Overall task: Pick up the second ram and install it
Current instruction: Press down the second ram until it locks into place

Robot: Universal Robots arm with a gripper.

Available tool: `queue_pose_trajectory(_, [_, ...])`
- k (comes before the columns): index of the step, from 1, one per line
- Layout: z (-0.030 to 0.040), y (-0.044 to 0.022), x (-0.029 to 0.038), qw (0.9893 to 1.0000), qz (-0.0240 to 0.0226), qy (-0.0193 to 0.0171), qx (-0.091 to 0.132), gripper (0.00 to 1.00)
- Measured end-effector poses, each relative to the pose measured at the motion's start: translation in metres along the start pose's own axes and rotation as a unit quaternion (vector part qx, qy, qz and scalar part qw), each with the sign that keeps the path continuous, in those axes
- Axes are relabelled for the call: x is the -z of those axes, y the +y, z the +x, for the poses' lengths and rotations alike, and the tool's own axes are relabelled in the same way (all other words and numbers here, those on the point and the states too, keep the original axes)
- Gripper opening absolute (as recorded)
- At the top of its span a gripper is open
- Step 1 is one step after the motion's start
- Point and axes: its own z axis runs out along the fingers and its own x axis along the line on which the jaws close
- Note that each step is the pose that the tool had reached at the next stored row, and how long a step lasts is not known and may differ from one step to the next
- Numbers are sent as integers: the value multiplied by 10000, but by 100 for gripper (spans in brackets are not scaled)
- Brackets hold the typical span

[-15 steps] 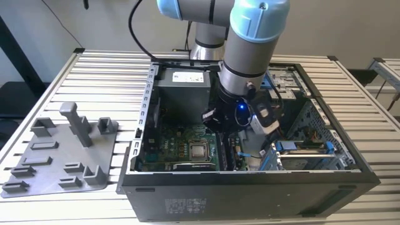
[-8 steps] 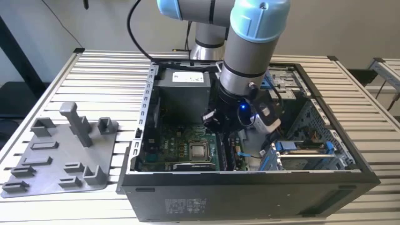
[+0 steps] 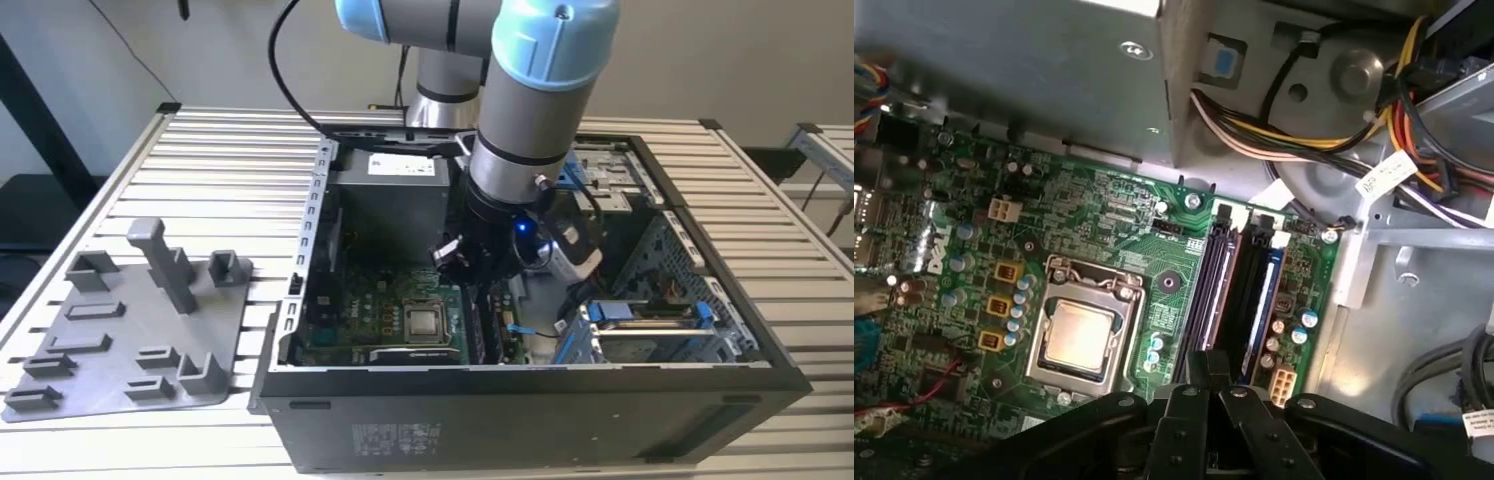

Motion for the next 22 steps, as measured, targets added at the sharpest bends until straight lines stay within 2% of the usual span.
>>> queue_pose_trajectory(7, [0,0,-1,9993,20,16,362,11])
queue_pose_trajectory(12, [1,0,0,9979,26,27,641,11])
queue_pose_trajectory(14, [1,0,0,9969,27,31,789,11])
queue_pose_trajectory(19, [2,1,2,9931,29,43,1171,11])
queue_pose_trajectory(22, [2,1,15,9903,31,50,1389,11])
